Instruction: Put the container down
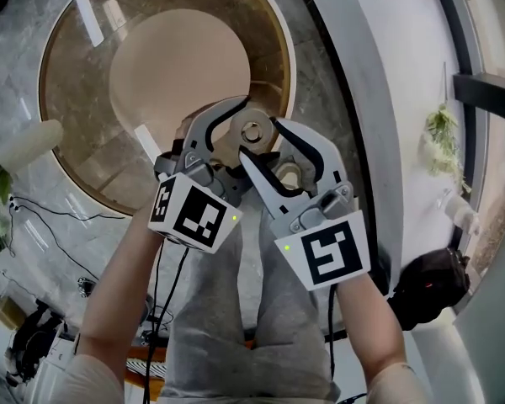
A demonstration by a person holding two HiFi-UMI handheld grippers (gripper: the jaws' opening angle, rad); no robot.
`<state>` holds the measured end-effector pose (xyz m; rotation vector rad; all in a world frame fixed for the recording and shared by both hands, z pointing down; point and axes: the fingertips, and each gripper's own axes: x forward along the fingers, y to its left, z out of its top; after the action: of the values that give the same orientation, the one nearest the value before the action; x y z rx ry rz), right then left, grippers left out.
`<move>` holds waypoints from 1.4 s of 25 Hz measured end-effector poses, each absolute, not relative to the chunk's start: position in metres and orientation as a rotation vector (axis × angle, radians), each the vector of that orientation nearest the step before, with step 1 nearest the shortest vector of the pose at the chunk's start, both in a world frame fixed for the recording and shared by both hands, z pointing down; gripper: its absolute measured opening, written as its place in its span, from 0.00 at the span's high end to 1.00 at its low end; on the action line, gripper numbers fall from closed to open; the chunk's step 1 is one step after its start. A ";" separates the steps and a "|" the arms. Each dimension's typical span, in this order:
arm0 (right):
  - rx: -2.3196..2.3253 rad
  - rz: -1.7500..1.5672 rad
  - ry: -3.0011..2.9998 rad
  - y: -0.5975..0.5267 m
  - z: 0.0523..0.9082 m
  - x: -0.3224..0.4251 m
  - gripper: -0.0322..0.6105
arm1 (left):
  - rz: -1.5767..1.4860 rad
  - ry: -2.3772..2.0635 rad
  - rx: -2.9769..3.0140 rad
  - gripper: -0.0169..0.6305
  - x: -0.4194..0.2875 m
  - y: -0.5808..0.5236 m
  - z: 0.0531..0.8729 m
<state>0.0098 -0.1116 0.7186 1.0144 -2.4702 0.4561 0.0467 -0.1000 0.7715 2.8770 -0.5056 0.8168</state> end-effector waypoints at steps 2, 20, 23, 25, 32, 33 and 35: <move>1.056 0.476 -2.480 -0.114 0.701 0.014 0.66 | 0.789 -0.527 2.875 0.40 0.045 -0.100 0.753; 1.322 0.311 -2.491 -0.141 0.476 0.049 0.91 | 0.572 -0.762 2.895 0.40 0.005 -0.134 0.504; 1.340 0.271 -2.505 -0.140 0.432 0.049 0.92 | 0.503 -0.779 2.923 0.40 0.001 -0.137 0.450; 1.354 0.229 -2.505 -0.142 0.404 0.051 0.92 | 0.379 -0.782 2.906 0.41 -0.002 -0.141 0.413; 1.419 0.069 -2.534 -0.134 0.289 0.061 0.93 | 0.245 -0.905 2.909 0.47 -0.011 -0.139 0.296; 1.425 0.048 -2.541 -0.131 0.273 0.061 0.93 | 0.238 -0.940 2.911 0.51 -0.014 -0.137 0.280; 1.430 0.012 -2.553 -0.123 0.241 0.060 0.93 | 0.231 -1.014 2.913 0.63 -0.022 -0.132 0.250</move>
<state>0.0604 -0.1231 0.2412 1.4296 -2.5532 0.0122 -0.0224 -0.1318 0.2500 2.9130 -1.0136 0.2307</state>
